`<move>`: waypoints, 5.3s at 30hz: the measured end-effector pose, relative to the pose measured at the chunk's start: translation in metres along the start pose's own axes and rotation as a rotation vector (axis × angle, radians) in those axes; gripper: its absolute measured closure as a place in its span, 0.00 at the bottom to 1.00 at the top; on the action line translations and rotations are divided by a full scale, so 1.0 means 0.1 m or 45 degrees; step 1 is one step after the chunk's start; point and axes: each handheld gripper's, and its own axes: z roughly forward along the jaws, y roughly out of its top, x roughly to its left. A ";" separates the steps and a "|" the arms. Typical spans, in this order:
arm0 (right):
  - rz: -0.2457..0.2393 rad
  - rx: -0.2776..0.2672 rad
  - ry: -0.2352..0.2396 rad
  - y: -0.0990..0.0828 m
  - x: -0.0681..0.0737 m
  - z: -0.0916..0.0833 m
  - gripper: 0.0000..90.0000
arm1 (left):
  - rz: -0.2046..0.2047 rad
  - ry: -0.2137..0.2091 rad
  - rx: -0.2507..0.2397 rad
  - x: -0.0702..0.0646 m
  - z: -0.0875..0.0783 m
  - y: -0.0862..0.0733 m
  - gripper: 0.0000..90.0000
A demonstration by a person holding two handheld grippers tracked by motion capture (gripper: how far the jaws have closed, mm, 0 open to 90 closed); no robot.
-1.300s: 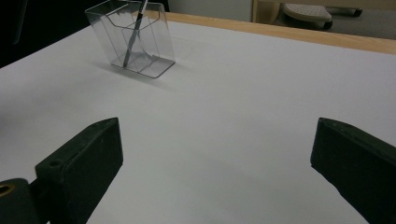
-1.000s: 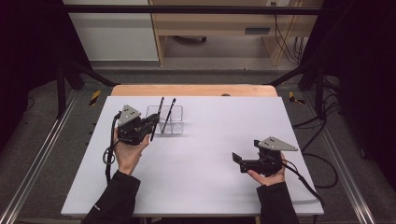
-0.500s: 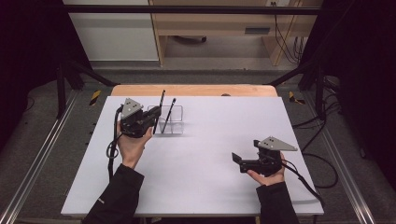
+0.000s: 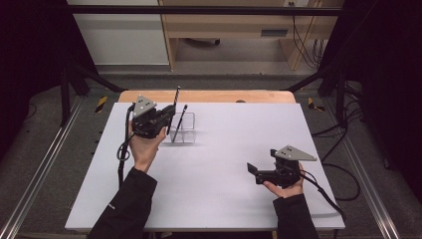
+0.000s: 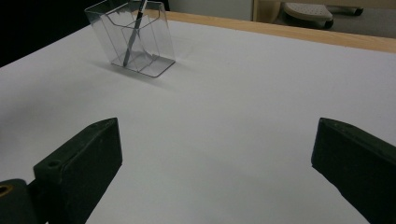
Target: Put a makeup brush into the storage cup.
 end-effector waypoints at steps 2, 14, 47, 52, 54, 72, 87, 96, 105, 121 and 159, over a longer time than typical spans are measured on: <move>0.002 -0.001 0.000 0.00 0.00 0.00 0.03 | -0.003 0.001 -0.003 0.00 0.01 0.01 0.93; 0.002 0.001 0.004 0.00 0.00 0.00 0.03 | -0.007 0.007 -0.016 0.01 0.13 0.09 0.93; 0.000 0.001 0.007 0.00 -0.01 0.00 0.03 | -0.010 0.060 0.015 0.15 0.55 0.10 0.93; 0.003 -0.001 0.008 0.00 -0.01 0.00 0.03 | -0.017 0.070 0.016 0.19 0.60 0.09 0.93; -0.001 0.001 0.007 0.00 -0.01 0.01 0.03 | -0.021 0.072 0.018 0.20 0.63 0.08 0.93; -0.001 0.005 0.011 0.00 -0.01 0.01 0.03 | -0.006 0.089 0.043 0.26 0.79 -0.01 0.93; 0.002 0.009 0.011 -0.01 0.00 0.02 0.03 | -0.021 0.115 0.082 0.34 0.86 -0.19 0.93; 0.004 0.007 0.013 -0.01 0.00 0.02 0.03 | -0.020 0.117 0.093 0.37 0.84 -0.29 0.93; 0.005 0.008 0.014 -0.01 0.00 0.03 0.03 | -0.023 0.112 0.094 0.36 0.80 -0.40 0.93; 0.001 0.007 0.017 -0.01 0.00 0.03 0.03 | -0.002 0.110 0.095 0.31 0.73 -0.54 0.93; -0.006 -0.010 0.013 0.02 0.03 0.00 0.03 | -0.010 -0.009 0.111 0.17 0.13 -0.64 0.62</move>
